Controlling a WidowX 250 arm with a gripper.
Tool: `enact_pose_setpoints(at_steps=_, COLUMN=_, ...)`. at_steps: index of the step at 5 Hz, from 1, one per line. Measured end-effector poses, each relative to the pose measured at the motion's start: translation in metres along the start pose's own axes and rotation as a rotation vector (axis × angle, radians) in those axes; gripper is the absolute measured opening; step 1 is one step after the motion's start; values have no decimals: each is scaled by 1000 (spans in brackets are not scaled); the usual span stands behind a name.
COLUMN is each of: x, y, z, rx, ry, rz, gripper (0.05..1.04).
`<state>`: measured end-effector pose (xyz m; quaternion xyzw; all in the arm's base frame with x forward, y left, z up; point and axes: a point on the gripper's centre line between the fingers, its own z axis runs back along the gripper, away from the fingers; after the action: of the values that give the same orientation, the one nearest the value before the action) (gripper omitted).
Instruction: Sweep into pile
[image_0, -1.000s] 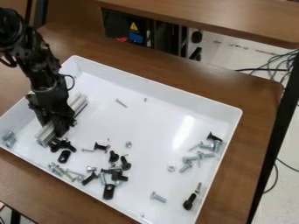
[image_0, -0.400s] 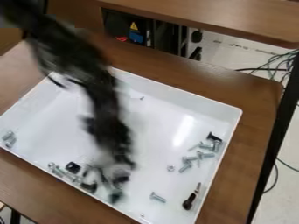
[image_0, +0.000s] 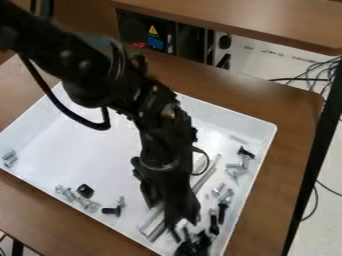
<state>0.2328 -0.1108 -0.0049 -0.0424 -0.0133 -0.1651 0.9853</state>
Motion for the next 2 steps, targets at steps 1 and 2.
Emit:
enact_pose_setpoints(at_steps=1, x=-2, y=1, z=1, rx=10, ry=6, rz=26, gripper=353)
enact_pose_setpoints(at_steps=2, x=0, y=4, z=1, rx=16, ry=0, rz=48, gripper=353)
